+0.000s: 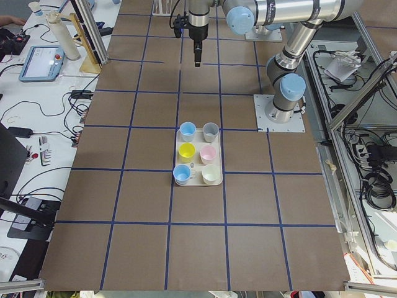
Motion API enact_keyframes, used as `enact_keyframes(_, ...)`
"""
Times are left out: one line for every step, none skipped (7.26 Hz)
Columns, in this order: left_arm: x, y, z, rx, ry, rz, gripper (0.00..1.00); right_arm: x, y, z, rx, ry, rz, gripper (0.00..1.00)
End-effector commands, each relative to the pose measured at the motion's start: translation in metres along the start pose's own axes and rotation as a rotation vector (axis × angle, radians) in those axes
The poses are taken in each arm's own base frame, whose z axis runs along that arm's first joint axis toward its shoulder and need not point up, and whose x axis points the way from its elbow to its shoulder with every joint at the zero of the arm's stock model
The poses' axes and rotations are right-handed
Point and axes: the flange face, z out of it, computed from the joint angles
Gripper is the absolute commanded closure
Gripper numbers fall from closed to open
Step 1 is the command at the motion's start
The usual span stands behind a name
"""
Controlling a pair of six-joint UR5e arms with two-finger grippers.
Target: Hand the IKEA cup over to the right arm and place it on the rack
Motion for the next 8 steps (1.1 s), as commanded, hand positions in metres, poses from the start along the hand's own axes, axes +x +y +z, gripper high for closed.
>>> enact_keyframes(-0.061,-0.009,0.014,-0.008,0.007,0.028,0.0,0.0,0.001,0.001,-0.002,-0.005,-0.003,0.0)
enact_keyframes(-0.095,-0.01,0.024,-0.027,0.012,0.085,0.0,0.0,0.001,0.001,-0.001,-0.005,-0.003,0.0)
enact_keyframes(-0.124,-0.015,0.039,-0.043,0.028,0.138,0.0,0.001,0.002,-0.001,0.005,-0.001,-0.006,0.0)
enact_keyframes(-0.144,-0.026,0.05,-0.009,0.009,0.188,0.0,0.001,0.002,-0.004,0.011,-0.001,-0.006,0.0)
enact_keyframes(-0.153,-0.034,0.061,-0.013,0.008,0.248,0.0,0.001,0.003,-0.003,0.008,0.001,0.004,0.0)
enact_keyframes(-0.164,-0.039,0.079,-0.039,0.03,0.291,0.0,0.001,0.003,-0.003,0.008,-0.001,0.012,0.0)
enact_keyframes(-0.182,-0.04,0.093,-0.053,0.046,0.289,0.01,0.001,0.003,-0.004,0.008,-0.001,0.009,0.0)
enact_keyframes(-0.199,-0.043,0.108,-0.054,0.05,0.269,0.05,0.0,0.003,-0.005,0.009,-0.004,0.003,0.0)
